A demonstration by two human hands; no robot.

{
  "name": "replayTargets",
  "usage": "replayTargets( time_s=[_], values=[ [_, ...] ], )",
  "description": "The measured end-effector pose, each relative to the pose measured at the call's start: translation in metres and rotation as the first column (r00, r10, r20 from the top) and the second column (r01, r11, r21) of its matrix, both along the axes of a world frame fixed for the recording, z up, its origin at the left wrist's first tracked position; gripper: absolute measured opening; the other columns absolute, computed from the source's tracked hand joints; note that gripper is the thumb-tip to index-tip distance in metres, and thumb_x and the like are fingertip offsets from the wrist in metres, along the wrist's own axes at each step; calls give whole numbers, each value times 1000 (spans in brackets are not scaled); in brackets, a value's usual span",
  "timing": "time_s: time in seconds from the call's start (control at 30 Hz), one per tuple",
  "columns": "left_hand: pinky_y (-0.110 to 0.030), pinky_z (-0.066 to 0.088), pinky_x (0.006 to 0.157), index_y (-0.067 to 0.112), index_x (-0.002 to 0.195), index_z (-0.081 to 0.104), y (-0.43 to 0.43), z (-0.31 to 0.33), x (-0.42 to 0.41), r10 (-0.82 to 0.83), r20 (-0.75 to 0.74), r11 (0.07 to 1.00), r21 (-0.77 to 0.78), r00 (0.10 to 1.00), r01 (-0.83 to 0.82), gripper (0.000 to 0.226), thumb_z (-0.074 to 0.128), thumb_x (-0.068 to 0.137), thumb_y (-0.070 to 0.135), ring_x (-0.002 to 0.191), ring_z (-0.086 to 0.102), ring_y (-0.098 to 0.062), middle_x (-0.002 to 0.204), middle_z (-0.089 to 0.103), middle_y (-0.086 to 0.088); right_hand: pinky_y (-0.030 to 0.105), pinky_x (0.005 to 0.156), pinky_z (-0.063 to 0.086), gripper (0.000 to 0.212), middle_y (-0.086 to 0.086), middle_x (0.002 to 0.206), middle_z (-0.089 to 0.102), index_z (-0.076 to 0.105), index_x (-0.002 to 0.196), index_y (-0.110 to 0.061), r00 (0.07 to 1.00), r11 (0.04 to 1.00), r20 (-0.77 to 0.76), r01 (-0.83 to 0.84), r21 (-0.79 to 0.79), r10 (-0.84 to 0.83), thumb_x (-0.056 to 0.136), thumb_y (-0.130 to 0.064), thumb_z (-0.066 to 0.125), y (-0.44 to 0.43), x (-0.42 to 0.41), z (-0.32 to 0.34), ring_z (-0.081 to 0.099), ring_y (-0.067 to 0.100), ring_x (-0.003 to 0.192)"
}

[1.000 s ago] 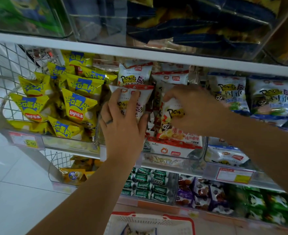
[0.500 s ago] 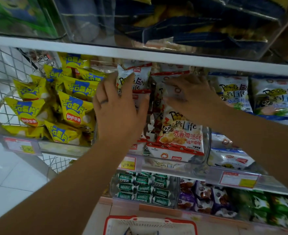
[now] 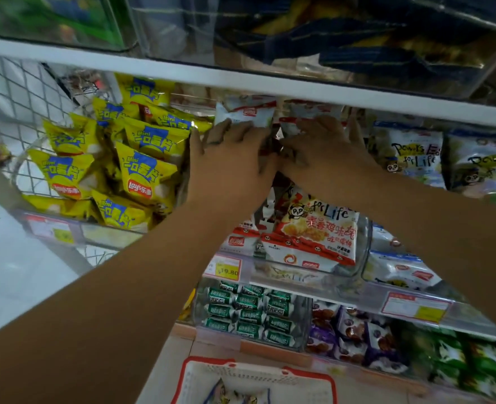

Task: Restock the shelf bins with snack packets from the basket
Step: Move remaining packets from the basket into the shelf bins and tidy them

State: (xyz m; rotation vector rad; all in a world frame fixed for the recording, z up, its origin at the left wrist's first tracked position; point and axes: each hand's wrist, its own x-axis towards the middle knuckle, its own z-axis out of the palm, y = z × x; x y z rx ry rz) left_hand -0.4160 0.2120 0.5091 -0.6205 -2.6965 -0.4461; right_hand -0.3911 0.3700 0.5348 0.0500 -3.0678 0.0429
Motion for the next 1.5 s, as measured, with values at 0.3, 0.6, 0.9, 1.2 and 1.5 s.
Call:
replayTargets(
  time_s=[0.3,0.6,0.9,1.2,1.5],
  values=[
    [-52,45,94,16,119,64,-35,-36,126,73,-51,910,411,996,-45,36,44,91,26,108,58,-28,119,61,-4,55,107,38,32,3,117,69,73,108,-17,854,851,-326,-483,-207,405,90,-33,53,-31,99,-36,57,30,118],
    [-38,54,84,27,109,68,-38,-183,291,457,528,638,367,716,-677,27,51,90,18,96,65,-17,109,69,7,31,75,52,19,-7,100,70,70,104,-26,745,689,112,-535,-490,658,90,-26,58,-28,225,-161,62,17,93],
    [-32,49,90,35,120,60,-56,-351,387,506,825,578,-109,250,-809,26,47,98,27,113,59,-17,135,57,6,27,72,51,32,-4,111,64,61,123,-24,532,919,779,2,-394,333,91,-30,59,-26,252,-391,62,14,90],
    [-46,40,106,31,144,39,-111,-576,369,612,778,548,-284,146,-787,58,54,88,26,131,41,-32,149,33,-6,41,90,54,27,7,101,62,61,121,-13,402,710,905,597,-373,137,94,-19,61,-89,256,-610,62,26,91],
    [-49,44,99,38,153,-2,-120,-674,339,666,719,689,-489,200,-535,91,62,89,23,134,35,-40,156,7,-16,43,105,45,78,4,143,43,28,151,-21,586,528,803,650,-547,110,86,-26,72,-119,239,-739,51,25,123]
  ],
)
